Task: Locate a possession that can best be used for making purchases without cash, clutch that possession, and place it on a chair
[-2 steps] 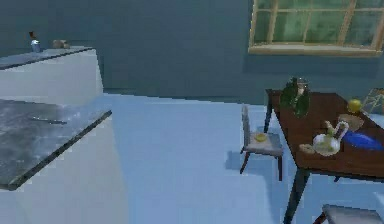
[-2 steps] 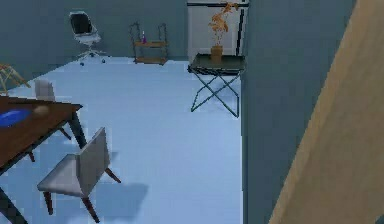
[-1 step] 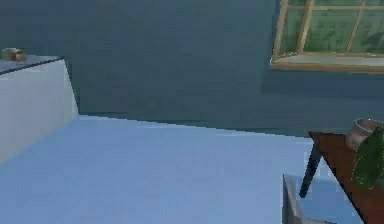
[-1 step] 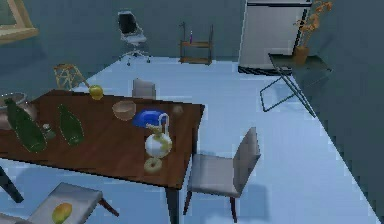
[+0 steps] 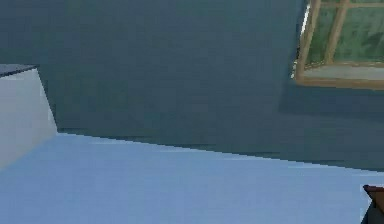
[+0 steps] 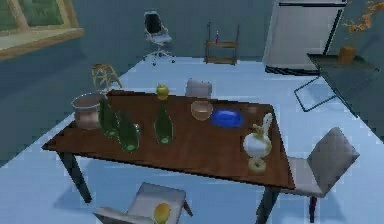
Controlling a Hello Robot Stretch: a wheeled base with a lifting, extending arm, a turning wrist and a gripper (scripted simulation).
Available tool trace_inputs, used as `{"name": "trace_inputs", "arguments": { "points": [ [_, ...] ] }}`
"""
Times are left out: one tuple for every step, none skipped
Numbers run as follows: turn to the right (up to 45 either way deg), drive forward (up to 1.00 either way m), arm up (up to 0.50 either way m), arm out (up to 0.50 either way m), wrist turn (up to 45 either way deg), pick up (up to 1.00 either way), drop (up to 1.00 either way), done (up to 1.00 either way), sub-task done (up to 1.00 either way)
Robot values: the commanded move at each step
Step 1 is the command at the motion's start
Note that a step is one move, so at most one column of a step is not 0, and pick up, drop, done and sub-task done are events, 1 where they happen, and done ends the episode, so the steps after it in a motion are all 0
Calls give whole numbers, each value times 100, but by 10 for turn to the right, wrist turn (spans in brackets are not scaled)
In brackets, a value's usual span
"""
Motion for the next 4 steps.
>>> {"name": "trace_inputs", "arguments": {
  "points": [
    [-450,0,0,0,0,0,0,0,0],
    [-180,0,0,0,0,0,0,0,0],
    [0,100,0,0,0,0,0,0,0],
    [0,70,0,0,0,0,0,0,0]
  ]
}}
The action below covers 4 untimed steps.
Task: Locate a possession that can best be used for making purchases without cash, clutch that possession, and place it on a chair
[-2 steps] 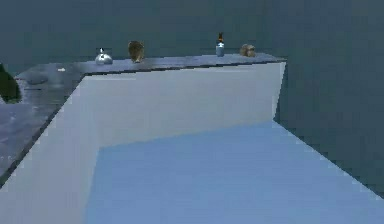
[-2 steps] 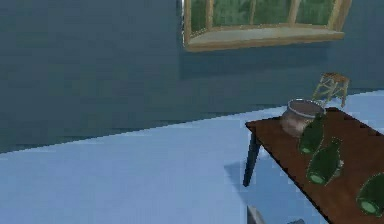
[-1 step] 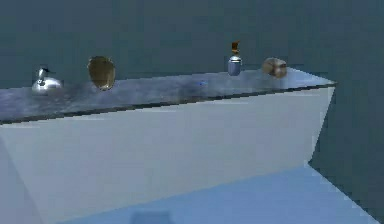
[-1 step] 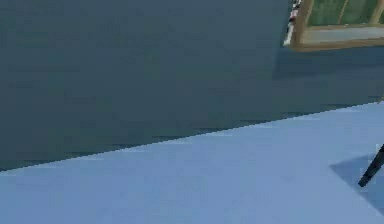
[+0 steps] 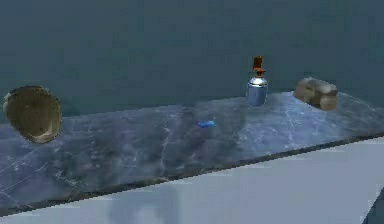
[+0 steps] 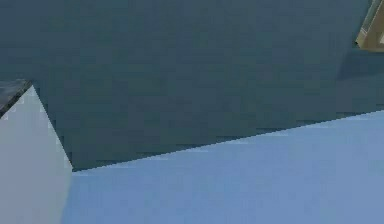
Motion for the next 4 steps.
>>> {"name": "trace_inputs", "arguments": {
  "points": [
    [-450,0,0,0,0,0,0,0,0],
    [-330,0,0,0,0,0,0,0,0],
    [-60,0,0,0,0,0,0,0,0],
    [450,0,0,0,0,0,0,0,0]
  ]
}}
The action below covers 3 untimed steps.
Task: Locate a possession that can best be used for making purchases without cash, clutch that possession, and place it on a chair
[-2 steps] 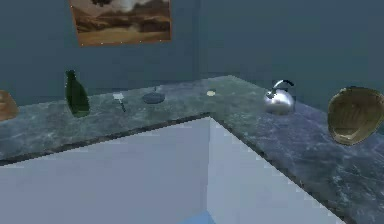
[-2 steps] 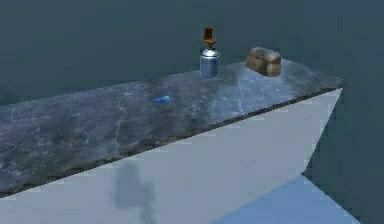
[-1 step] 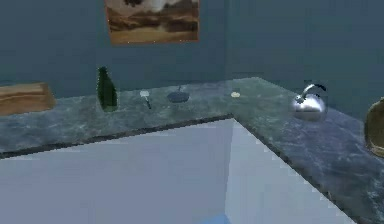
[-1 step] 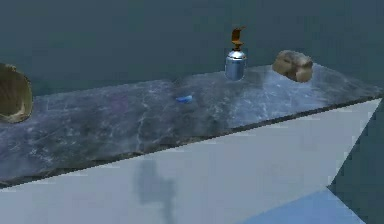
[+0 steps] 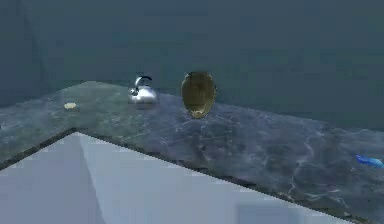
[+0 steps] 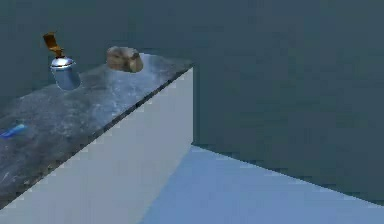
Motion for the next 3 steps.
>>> {"name": "trace_inputs", "arguments": {
  "points": [
    [450,0,0,0,0,0,0,0,0],
    [0,35,0,0,0,0,0,0,0],
    [-450,0,0,0,0,0,0,0,0]
  ]
}}
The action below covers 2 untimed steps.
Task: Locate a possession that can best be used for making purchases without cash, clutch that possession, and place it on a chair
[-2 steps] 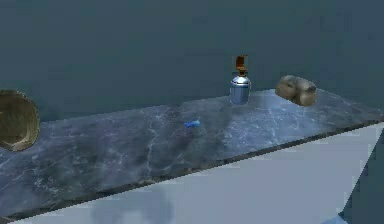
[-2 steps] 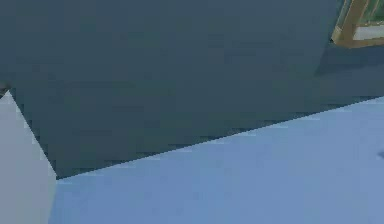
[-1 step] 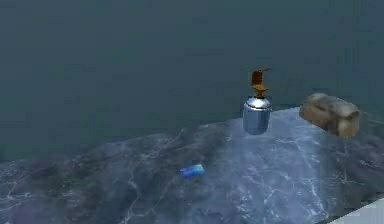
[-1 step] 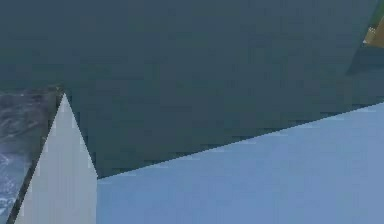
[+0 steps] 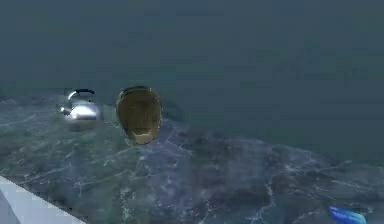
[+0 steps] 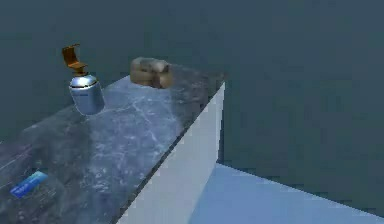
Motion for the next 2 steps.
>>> {"name": "trace_inputs", "arguments": {
  "points": [
    [-390,0,0,0,0,0,0,0,0],
    [0,0,50,0,0,0,0,0,0]
  ]
}}
